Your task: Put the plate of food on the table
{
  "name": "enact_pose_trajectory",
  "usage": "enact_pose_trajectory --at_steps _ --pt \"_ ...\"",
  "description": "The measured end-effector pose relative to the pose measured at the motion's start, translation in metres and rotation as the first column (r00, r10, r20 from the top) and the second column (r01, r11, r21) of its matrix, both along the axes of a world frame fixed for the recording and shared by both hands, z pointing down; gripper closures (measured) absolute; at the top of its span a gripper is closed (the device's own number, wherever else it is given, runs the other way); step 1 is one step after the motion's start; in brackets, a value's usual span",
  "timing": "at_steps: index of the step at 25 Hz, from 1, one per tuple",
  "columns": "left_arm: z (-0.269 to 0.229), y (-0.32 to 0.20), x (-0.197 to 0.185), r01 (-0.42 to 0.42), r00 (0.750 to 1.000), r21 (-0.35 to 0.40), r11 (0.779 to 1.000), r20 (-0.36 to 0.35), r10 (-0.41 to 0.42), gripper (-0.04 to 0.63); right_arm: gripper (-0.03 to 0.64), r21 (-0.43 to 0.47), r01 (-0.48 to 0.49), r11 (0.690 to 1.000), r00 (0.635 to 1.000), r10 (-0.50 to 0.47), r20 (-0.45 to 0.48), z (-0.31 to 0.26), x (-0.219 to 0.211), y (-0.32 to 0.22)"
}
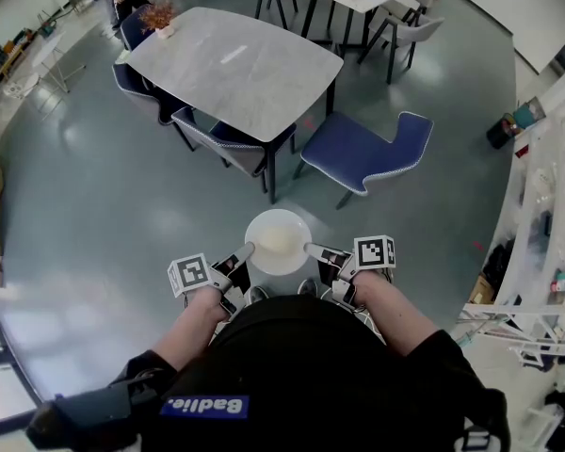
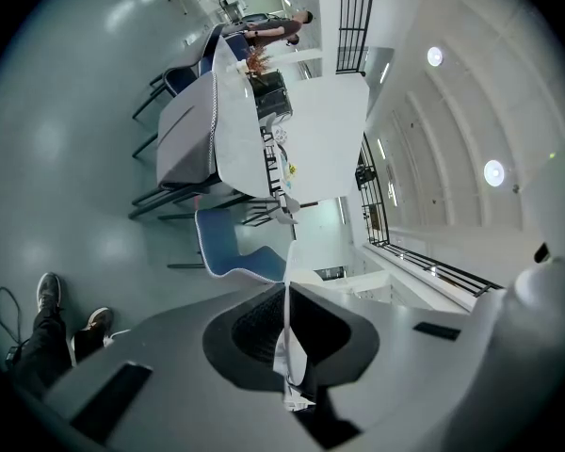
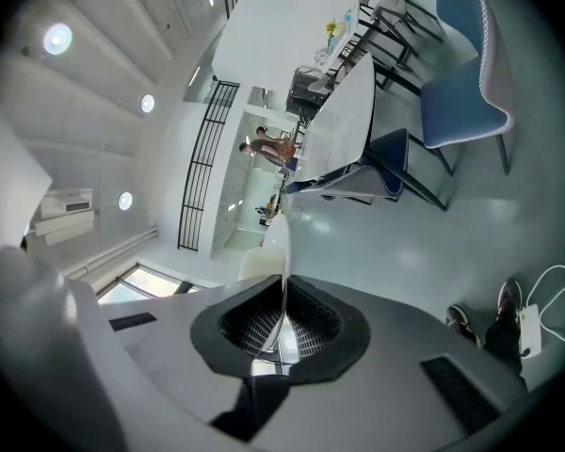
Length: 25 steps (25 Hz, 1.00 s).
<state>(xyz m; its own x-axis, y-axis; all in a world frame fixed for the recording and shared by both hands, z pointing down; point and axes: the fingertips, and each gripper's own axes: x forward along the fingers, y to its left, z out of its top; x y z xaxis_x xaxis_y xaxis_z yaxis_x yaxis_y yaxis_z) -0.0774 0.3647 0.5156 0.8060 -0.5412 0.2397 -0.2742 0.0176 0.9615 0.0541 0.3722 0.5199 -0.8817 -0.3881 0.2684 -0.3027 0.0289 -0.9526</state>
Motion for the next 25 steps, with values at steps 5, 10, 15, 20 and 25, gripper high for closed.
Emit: enact_pose_trajectory --at_steps 5,10,15,20,25 --pt "0.001 0.0 0.0 0.002 1.0 0.001 1.0 0.006 -0.002 0.58 0.597 -0.008 0.0 1.0 1.0 0.001 0.01 0.002 0.0 -0.001" --pt "0.002 -0.002 0.011 0.013 1.0 0.002 1.0 0.007 -0.013 0.58 0.598 -0.014 0.005 1.0 1.0 -0.005 0.014 0.003 0.011 -0.004" --pt "0.0 -0.012 0.027 0.034 0.999 -0.002 0.999 0.004 -0.034 0.58 0.598 -0.016 0.023 1.0 0.999 -0.022 0.025 0.003 0.026 -0.016" --pt "0.002 -0.023 0.034 0.063 0.998 0.006 0.998 0.022 -0.063 0.58 0.598 -0.007 0.044 0.999 0.999 -0.044 0.028 0.002 0.035 -0.03" --pt "-0.002 -0.029 0.047 0.103 0.995 0.011 0.995 0.003 -0.103 0.58 0.598 0.008 0.071 0.997 0.997 -0.071 0.031 0.003 0.046 -0.04"
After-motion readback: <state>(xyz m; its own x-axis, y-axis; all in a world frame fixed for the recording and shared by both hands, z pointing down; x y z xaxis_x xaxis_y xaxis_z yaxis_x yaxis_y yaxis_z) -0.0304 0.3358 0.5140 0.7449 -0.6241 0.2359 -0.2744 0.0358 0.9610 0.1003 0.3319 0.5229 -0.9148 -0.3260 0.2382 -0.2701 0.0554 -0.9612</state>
